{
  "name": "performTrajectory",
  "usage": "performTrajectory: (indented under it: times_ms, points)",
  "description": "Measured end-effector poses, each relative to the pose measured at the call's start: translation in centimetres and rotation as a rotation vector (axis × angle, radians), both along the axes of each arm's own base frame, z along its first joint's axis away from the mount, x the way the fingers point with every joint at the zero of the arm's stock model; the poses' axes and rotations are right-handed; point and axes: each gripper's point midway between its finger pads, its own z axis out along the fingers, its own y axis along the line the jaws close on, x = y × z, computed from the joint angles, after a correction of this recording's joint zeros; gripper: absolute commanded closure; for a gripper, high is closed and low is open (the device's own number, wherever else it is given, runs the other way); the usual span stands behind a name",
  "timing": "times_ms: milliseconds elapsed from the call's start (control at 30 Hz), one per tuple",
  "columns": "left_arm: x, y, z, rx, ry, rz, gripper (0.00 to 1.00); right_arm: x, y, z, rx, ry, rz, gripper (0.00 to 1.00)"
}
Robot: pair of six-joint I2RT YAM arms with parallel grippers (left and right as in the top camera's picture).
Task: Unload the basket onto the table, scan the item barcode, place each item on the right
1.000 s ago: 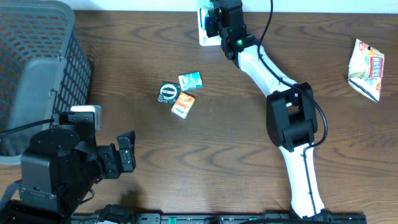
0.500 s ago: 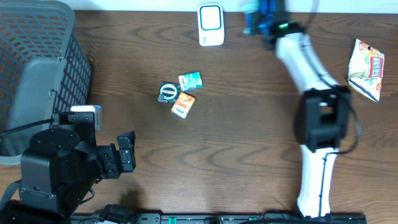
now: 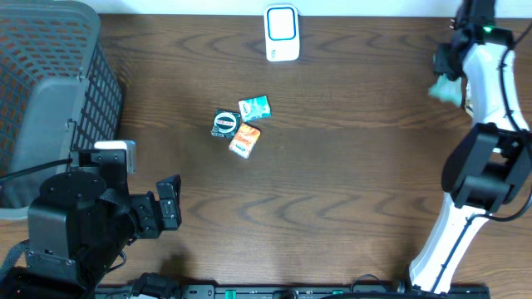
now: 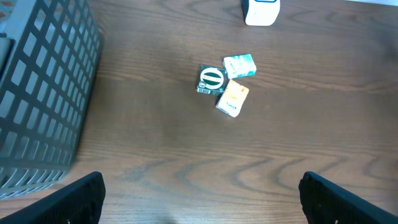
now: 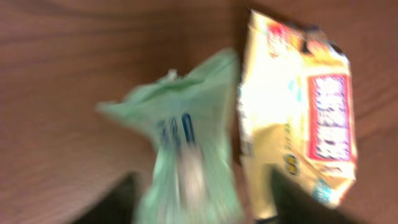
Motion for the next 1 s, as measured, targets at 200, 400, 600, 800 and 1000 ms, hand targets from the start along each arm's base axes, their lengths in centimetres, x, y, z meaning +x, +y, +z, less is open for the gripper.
performTrajectory:
  times_ms: [200,400,600,800,1000]
  points:
    - [0.0,0.0,0.0,0.000,0.000,0.000,0.03,-1.7,-1.3,-0.9,0.077,0.041,-0.023,0.01]
    - [0.0,0.0,0.0,0.000,0.000,0.000,0.02,-0.9,3.3,-1.4,0.270,0.022,0.082,0.01]
    - [0.0,0.0,0.0,0.000,0.000,0.000,0.02,0.5,13.1,-0.1,0.635,-0.046,0.302,0.01]
    - [0.0,0.0,0.0,0.000,0.000,0.000,0.02,-0.2,20.9,2.3,0.916,-0.062,0.472,0.01]
    - [0.0,0.0,0.0,0.000,0.000,0.000,0.02,-3.8,28.9,2.9,1.061,0.084,0.580,0.01]
